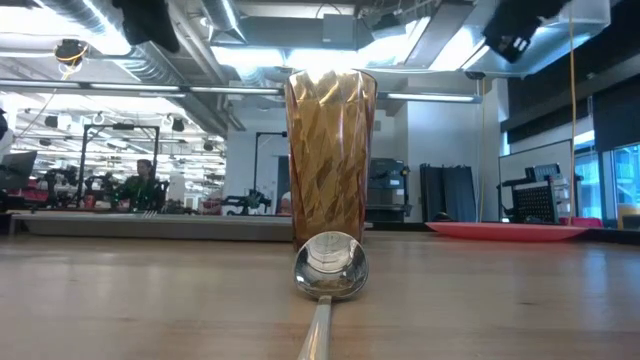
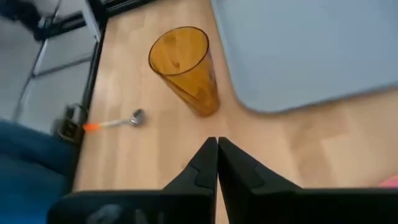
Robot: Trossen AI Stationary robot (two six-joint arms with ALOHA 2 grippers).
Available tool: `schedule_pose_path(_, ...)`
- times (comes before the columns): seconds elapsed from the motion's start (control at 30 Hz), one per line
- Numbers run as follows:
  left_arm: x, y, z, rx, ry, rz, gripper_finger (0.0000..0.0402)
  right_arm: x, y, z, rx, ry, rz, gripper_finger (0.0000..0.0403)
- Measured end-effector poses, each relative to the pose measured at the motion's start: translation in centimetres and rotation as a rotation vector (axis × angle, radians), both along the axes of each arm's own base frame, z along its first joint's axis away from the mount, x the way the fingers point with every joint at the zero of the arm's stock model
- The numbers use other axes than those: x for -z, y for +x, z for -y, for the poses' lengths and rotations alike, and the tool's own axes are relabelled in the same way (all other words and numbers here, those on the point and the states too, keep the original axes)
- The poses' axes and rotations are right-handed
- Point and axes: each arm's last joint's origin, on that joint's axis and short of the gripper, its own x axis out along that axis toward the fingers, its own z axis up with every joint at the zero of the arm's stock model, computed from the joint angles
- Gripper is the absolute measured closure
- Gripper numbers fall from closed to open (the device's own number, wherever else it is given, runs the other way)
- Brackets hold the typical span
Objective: Pick and place plate/cup/fork/spoon on tray
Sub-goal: Put the orange cup to the top of the orange fork on the gray serving tray
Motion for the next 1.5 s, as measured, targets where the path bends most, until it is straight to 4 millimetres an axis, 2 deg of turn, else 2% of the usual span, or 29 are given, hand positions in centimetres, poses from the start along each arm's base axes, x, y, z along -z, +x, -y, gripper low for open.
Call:
schedule_pose_path(0.2, 0.0, 0.0, 0.8, 0.061, 0.036, -0.004, 0.0401, -1.5, 4.9, 0.2, 0.151, 0.207, 0.048, 0.0387)
schedule_pose_path(0.3, 0.0, 0.0, 1.1, 0.082, 0.04, -0.007, 0.0401, -1.8, 7.0, 0.3, 0.165, 0.23, 0.12, 0.0387)
schedule_pose_path(0.43, 0.1, -0.2, 1.5, 0.105, 0.039, -0.026, 0.0401, -1.1, 9.1, 0.8, 0.235, 0.312, 0.123, 0.0387)
schedule_pose_path(0.57, 0.2, -0.2, 1.8, 0.128, 0.04, -0.034, 0.0401, 0.2, 10.4, 1.2, 0.253, 0.299, 0.074, 0.0387)
schedule_pose_path(0.77, 0.2, -0.3, 2.1, 0.129, 0.067, -0.037, 0.0401, 1.2, 11.9, 1.3, 0.224, 0.293, 0.076, 0.0387)
schedule_pose_path(0.93, 0.3, -0.4, 2.1, 0.132, 0.067, -0.056, 0.0401, 1.1, 12.0, 1.1, 0.199, 0.341, 0.06, 0.0397)
schedule_pose_path(1.33, 0.3, -0.4, 2.1, 0.129, 0.07, -0.056, 0.0401, 0.8, 11.8, 1.4, 0.074, 0.48, 0.021, 0.0353)
schedule_pose_path(1.5, 0.3, -0.4, 2.1, 0.129, 0.07, -0.056, 0.0401, 0.5, 11.9, 1.5, -0.009, 0.448, 0.069, 0.0344)
